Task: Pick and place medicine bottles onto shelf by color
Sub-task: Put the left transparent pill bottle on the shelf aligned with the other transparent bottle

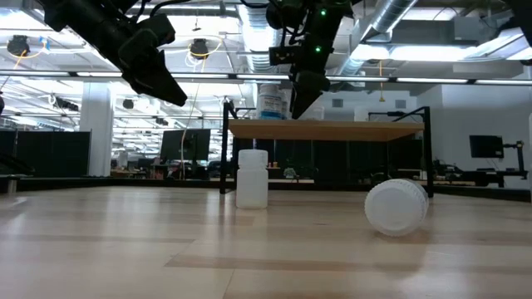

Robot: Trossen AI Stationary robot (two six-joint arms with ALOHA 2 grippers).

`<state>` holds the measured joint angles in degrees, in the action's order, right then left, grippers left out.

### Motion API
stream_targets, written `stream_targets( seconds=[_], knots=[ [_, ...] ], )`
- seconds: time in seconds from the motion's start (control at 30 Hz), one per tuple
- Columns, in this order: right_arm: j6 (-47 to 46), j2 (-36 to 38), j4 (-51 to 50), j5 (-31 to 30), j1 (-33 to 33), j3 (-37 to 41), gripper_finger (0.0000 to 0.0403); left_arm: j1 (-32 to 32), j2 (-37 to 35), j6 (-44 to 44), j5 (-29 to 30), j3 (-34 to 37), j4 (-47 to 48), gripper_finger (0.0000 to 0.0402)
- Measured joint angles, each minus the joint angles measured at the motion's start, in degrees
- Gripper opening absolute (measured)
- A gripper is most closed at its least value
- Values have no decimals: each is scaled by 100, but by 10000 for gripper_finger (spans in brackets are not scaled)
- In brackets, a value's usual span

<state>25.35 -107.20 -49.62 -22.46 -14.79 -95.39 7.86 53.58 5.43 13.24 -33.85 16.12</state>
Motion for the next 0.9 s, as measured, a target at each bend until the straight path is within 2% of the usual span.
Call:
stream_targets(
  seconds=[0.43, 0.9],
  knots=[
    [-152, 4, -207, -2, -35, 0, 249, 0, 0, 37, 0, -1, 0, 194],
    [-296, 4, -199, -35, -44, 0, 134, 0, 0, 42, 0, 0, 0, 194]
  ],
)
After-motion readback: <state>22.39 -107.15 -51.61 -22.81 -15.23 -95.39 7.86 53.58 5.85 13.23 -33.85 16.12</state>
